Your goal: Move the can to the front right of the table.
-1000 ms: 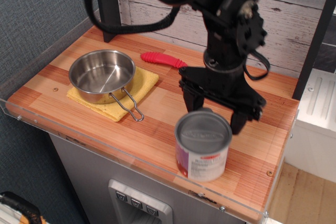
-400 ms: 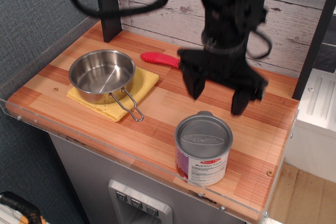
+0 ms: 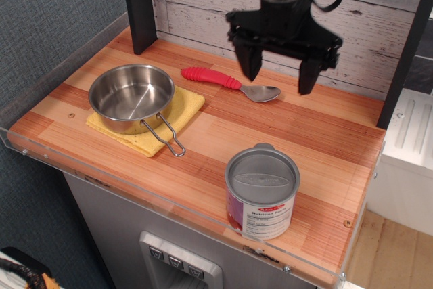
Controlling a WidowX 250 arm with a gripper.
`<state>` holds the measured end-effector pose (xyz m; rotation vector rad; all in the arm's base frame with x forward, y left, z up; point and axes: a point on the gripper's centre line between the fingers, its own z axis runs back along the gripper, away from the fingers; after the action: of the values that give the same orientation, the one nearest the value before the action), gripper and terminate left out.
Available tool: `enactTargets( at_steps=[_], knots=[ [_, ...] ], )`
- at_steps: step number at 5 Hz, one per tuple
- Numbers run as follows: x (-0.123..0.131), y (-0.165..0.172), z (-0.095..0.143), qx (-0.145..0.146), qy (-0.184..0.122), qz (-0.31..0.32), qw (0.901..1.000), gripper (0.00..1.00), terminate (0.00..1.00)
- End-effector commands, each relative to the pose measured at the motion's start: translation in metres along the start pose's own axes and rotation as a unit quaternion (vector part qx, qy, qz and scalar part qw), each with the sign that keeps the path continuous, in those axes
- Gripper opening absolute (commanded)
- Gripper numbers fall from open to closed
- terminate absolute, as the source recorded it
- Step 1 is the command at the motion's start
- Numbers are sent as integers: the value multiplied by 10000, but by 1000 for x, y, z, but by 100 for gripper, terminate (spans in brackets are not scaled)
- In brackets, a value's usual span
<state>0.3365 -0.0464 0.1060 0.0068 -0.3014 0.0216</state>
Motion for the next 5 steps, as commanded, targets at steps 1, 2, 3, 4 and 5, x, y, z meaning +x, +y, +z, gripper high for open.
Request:
enactTargets(
  at_steps=[1, 2, 3, 4, 5],
  knots=[
    [16, -25, 40, -155, 95, -342, 9992, 100, 0],
    [11, -37, 54, -189, 303, -616, 9975, 100, 0],
    [9, -49, 67, -283, 355, -852, 9953, 100, 0],
    [7, -60, 78, -418, 448, -1156, 9914, 100, 0],
    [4, -70, 88, -522, 583, -1568, 9845, 100, 0]
  ],
)
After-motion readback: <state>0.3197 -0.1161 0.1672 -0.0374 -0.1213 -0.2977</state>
